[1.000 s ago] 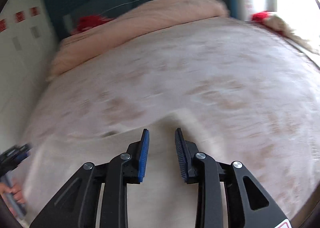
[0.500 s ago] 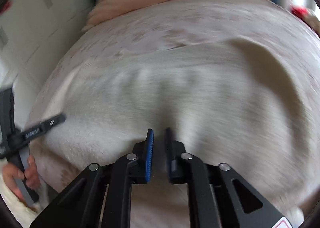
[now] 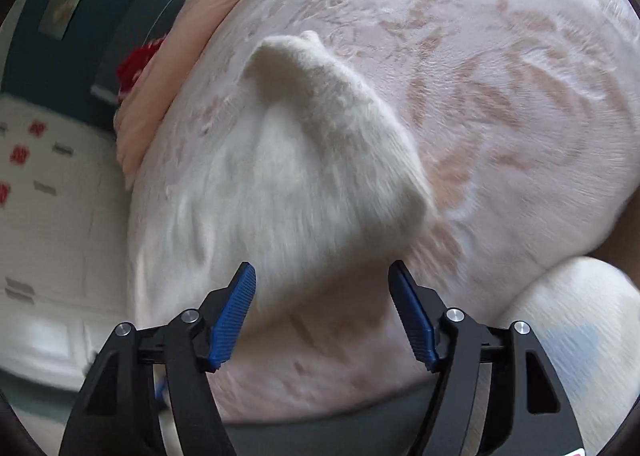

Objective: Fold small clothes

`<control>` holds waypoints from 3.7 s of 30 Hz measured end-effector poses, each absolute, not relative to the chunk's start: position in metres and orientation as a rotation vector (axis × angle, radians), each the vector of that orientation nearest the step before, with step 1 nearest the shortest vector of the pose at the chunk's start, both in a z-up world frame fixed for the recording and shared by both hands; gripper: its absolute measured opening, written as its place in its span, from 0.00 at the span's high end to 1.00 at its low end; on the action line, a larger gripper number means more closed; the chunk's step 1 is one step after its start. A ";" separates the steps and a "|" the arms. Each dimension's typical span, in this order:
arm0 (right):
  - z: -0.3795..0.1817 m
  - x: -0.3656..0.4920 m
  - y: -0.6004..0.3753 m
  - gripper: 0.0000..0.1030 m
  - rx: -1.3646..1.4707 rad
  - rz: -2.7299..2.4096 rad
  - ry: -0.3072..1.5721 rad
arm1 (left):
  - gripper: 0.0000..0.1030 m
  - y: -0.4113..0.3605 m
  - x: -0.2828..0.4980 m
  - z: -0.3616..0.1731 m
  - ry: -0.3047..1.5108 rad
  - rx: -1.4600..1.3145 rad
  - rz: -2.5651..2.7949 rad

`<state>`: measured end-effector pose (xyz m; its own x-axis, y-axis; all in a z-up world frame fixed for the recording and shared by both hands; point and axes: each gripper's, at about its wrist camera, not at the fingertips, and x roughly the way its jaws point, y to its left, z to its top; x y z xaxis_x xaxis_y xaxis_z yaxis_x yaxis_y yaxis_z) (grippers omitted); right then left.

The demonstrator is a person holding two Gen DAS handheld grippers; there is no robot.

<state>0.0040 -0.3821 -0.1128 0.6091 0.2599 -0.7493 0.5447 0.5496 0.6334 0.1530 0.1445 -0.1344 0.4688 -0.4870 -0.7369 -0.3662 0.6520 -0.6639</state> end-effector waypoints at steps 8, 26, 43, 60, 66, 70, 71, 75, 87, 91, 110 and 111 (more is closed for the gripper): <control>-0.057 0.036 -0.385 0.85 0.990 -0.132 0.829 | 0.82 0.154 0.156 -0.076 1.045 -0.816 -0.130; -0.037 -0.046 -0.404 0.67 0.662 -0.366 0.931 | 0.40 0.153 0.095 -0.029 0.919 -0.365 0.027; -0.087 0.133 -0.254 0.99 0.372 0.039 1.064 | 0.35 0.036 0.182 -0.121 1.044 -0.109 -0.198; -0.070 0.172 -0.395 0.36 0.340 -0.292 1.023 | 0.14 0.093 0.270 -0.101 1.105 -0.353 -0.111; -0.065 0.180 -0.387 0.93 0.340 -0.199 0.971 | 0.92 0.084 0.297 -0.108 1.117 -0.279 -0.130; -0.066 0.176 -0.425 0.93 0.429 -0.301 0.944 | 0.92 0.092 0.308 -0.112 1.111 -0.248 -0.079; -0.084 0.178 -0.432 0.93 0.438 -0.327 1.004 | 0.92 0.093 0.312 -0.122 1.135 -0.245 -0.064; -0.098 0.180 -0.421 0.89 0.379 -0.308 1.052 | 0.88 0.078 0.313 -0.137 1.118 -0.127 -0.024; -0.052 0.075 -0.282 0.80 0.447 0.010 0.979 | 0.60 0.056 0.166 -0.072 1.006 -0.252 -0.246; -0.097 0.074 -0.240 0.82 0.343 0.027 1.045 | 0.59 0.031 0.144 -0.117 1.086 -0.173 -0.244; -0.040 0.056 -0.209 0.78 0.382 0.116 1.021 | 0.48 0.069 0.086 -0.085 1.028 -0.234 -0.211; -0.036 0.059 -0.203 0.78 0.371 0.125 1.016 | 0.43 0.083 0.082 -0.081 1.016 -0.296 -0.186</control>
